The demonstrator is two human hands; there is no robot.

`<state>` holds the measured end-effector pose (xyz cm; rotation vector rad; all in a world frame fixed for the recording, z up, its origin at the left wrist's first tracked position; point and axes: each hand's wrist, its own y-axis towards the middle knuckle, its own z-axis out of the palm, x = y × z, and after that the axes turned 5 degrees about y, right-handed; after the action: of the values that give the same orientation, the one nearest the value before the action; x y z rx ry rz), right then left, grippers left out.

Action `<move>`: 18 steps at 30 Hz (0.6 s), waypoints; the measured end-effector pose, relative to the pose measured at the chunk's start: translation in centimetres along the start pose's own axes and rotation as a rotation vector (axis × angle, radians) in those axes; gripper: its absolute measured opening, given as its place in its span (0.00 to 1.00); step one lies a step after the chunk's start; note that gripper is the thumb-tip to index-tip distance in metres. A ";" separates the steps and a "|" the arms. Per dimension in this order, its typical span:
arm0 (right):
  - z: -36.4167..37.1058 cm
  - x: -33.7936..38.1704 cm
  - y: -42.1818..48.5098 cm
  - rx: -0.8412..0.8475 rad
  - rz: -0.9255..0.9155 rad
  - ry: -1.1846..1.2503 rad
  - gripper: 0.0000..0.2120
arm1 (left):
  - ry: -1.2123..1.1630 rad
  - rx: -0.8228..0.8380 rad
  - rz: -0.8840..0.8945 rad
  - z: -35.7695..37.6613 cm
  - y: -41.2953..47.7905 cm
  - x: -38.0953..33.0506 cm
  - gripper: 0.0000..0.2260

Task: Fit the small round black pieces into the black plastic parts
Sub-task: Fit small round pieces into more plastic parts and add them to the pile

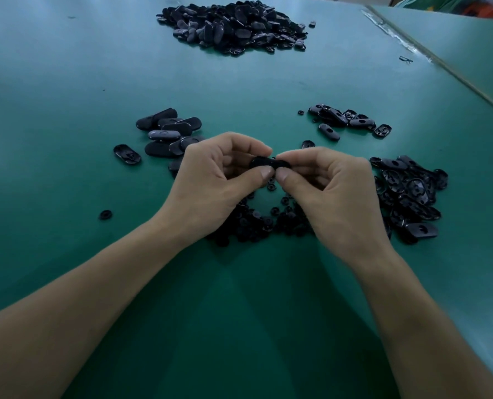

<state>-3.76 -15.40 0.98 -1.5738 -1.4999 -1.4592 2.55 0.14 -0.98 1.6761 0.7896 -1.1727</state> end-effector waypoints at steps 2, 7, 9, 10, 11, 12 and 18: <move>-0.3 0.0 0.0 0.016 0.000 0.015 0.07 | -0.001 -0.001 -0.003 0.0 0.0 0.1 0.10; -0.3 0.0 0.0 0.003 -0.003 0.003 0.05 | -0.012 -0.007 -0.006 0.0 0.0 0.2 0.10; 0.0 0.1 -0.1 -0.026 -0.017 0.005 0.06 | -0.022 -0.017 -0.003 0.0 0.0 0.3 0.10; 0.1 0.2 -0.2 -0.042 -0.023 0.004 0.06 | -0.025 -0.024 -0.002 0.0 0.0 0.3 0.10; 0.3 0.2 -0.2 -0.057 -0.026 0.000 0.06 | -0.028 -0.031 0.000 0.0 0.0 0.3 0.10; 0.4 0.2 -0.2 -0.068 -0.025 -0.003 0.06 | -0.031 -0.037 -0.001 0.0 0.0 0.2 0.11; 0.1 0.4 0.0 -0.005 0.016 0.026 0.06 | 0.016 -0.089 0.021 -0.2 -0.3 -0.2 0.10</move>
<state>-3.78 -15.22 1.32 -1.5608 -1.4669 -1.4700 2.34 0.39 -0.89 1.6186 0.8209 -1.0948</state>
